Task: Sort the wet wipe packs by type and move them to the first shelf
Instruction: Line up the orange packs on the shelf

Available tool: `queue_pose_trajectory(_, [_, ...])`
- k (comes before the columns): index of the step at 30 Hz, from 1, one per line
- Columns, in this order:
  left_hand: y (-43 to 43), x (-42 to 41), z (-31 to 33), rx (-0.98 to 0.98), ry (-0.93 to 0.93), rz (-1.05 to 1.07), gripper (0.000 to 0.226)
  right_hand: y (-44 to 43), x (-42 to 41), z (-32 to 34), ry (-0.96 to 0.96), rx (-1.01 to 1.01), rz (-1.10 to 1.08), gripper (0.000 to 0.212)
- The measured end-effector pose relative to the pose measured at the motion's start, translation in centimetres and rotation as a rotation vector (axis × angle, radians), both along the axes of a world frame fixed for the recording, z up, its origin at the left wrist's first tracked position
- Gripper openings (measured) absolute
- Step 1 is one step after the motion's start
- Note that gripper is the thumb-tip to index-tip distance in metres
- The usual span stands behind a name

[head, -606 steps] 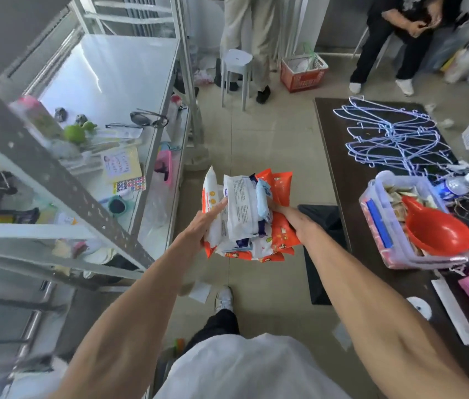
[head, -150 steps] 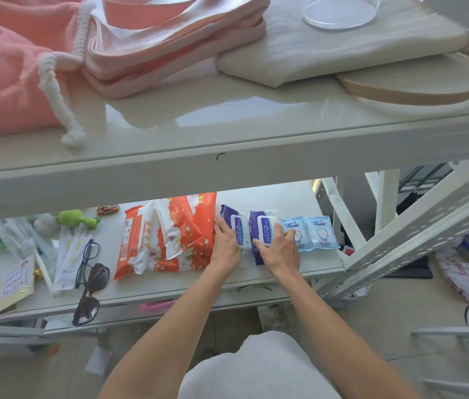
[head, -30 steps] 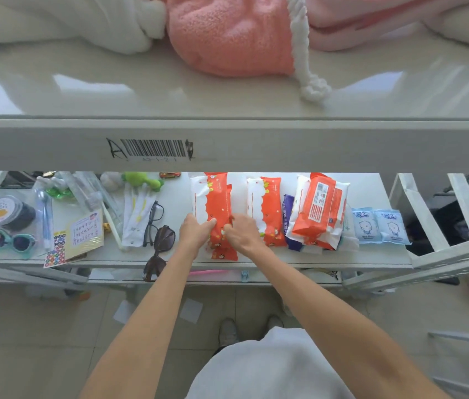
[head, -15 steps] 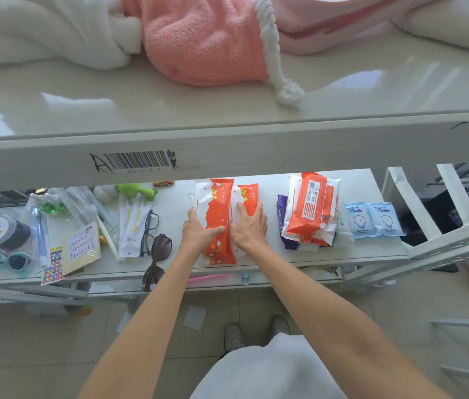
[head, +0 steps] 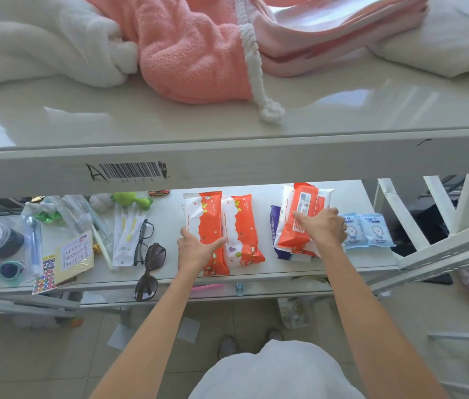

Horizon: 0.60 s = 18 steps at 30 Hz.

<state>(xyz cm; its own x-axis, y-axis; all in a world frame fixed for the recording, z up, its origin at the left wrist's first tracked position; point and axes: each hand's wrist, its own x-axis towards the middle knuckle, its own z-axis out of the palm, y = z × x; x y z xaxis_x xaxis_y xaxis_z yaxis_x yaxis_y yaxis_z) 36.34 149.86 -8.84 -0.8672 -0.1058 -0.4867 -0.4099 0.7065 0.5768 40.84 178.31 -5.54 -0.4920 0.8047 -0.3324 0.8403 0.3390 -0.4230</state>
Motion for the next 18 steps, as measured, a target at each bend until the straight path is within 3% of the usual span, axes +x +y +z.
queue_pose_trajectory(2, [0.9, 0.0, 0.3, -0.116, -0.005, -0.039, 0.133, 0.0, 0.1, -0.2, 0.055, -0.03, 0.039, 0.088])
queue_pose_trajectory(5, [1.6, -0.4, 0.6, -0.248, -0.008, -0.089, 0.128, 0.0, -0.3, 0.9, 0.132, -0.152, 0.031, 0.067])
queue_pose_trajectory(9, [1.2, -0.5, 0.5, -0.227, 0.0, -0.03, 0.121, -1.1, -1.0, 3.0, 0.277, -0.245, 0.047, 0.055])
queue_pose_trajectory(13, [0.8, -0.1, 0.3, -0.186, 0.002, 0.008, 0.124, -6.7, -2.2, 4.6, 0.441, -0.372, 0.252, 0.054])
queue_pose_trajectory(16, [0.5, -0.3, 0.1, -0.135, -0.01, 0.012, 0.132, -11.5, -3.0, 2.9, 0.383, -0.279, 0.434, 0.045])
queue_pose_trajectory(18, [0.3, -0.5, 0.1, -0.096, -0.013, 0.023, 0.133, -13.9, -3.4, 1.3, 0.244, -0.189, 0.476, 0.07])
